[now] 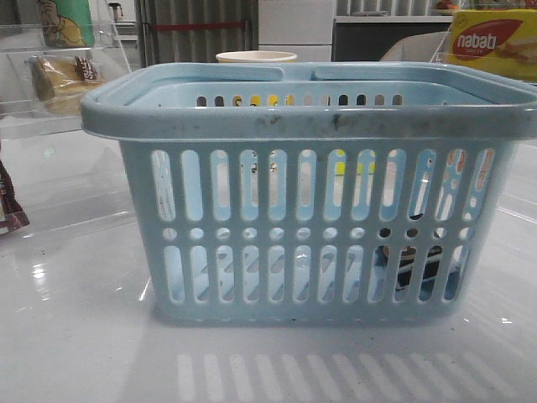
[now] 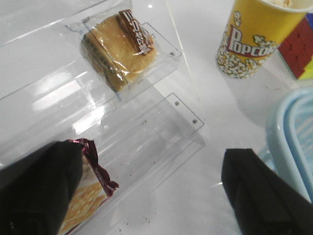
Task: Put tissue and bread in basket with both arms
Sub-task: 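Grasp the wrapped bread roll on the shelf with the left gripper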
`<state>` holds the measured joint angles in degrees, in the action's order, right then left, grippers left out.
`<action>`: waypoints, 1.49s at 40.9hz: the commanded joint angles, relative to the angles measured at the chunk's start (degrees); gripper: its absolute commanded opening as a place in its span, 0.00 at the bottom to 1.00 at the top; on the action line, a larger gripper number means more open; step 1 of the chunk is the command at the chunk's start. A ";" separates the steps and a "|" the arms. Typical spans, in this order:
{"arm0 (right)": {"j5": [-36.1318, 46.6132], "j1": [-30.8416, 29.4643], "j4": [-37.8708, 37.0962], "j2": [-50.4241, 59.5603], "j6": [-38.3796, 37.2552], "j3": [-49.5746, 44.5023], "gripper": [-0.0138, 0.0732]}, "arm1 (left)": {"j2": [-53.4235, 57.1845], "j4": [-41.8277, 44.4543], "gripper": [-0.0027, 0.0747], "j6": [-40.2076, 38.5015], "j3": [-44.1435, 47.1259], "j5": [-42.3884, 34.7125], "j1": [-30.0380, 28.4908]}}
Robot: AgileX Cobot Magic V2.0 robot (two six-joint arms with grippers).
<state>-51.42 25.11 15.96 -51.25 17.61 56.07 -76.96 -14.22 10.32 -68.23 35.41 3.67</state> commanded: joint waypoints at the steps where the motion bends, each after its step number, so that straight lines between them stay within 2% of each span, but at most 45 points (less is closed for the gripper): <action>1: 3.52 0.00 0.68 0.51 -0.01 1.43 0.63 | -3.95 -4.76 0.85 -0.57 -6.52 -4.60 -1.48; 18: 3.46 0.00 0.68 0.50 -0.01 1.43 0.63 | -25.49 -6.55 0.85 -0.57 -21.11 -8.92 -2.35; 28: 3.46 0.00 0.68 0.50 -0.01 1.43 0.63 | -30.77 -7.58 0.84 -0.57 -23.01 -13.31 -2.35; 31: 3.46 0.00 0.68 0.50 -0.01 1.43 0.63 | -30.96 -7.58 0.80 -0.57 -23.01 -13.95 -2.35; 42: 3.46 0.00 0.68 0.50 -0.01 1.43 0.63 | -30.96 -7.58 0.51 -0.57 -23.01 -14.07 -2.35; 48: 3.46 0.00 0.68 0.50 -0.01 1.43 0.63 | -30.27 -9.13 0.39 -0.57 -23.06 -12.41 -2.35; 61: 3.40 0.00 0.68 0.50 -0.01 1.43 0.63 | -25.82 -9.12 0.22 -0.57 -23.71 -3.04 -2.35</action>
<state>-51.42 25.11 15.96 -51.25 17.52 56.07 -108.14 -22.00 10.18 -89.81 31.30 1.46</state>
